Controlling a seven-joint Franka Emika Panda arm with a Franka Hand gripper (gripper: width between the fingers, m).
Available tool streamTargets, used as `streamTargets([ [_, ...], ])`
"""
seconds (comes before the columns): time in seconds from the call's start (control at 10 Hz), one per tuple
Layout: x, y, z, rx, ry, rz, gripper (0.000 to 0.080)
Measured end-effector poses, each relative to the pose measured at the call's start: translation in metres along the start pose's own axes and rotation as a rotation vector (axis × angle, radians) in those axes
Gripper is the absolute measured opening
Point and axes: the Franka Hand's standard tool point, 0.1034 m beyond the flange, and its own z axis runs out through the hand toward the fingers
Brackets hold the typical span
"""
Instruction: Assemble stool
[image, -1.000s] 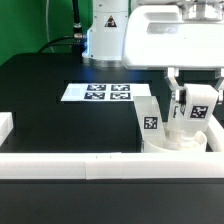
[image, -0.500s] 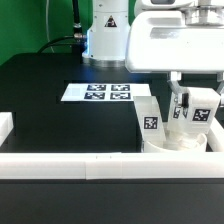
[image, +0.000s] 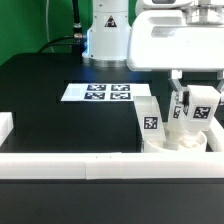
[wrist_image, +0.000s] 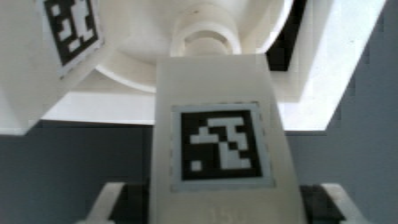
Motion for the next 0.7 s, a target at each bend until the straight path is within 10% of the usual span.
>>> streamTargets([
  [0.7, -0.009, 0.002, 0.013, -0.010, -0.002, -0.006, 0.0337],
])
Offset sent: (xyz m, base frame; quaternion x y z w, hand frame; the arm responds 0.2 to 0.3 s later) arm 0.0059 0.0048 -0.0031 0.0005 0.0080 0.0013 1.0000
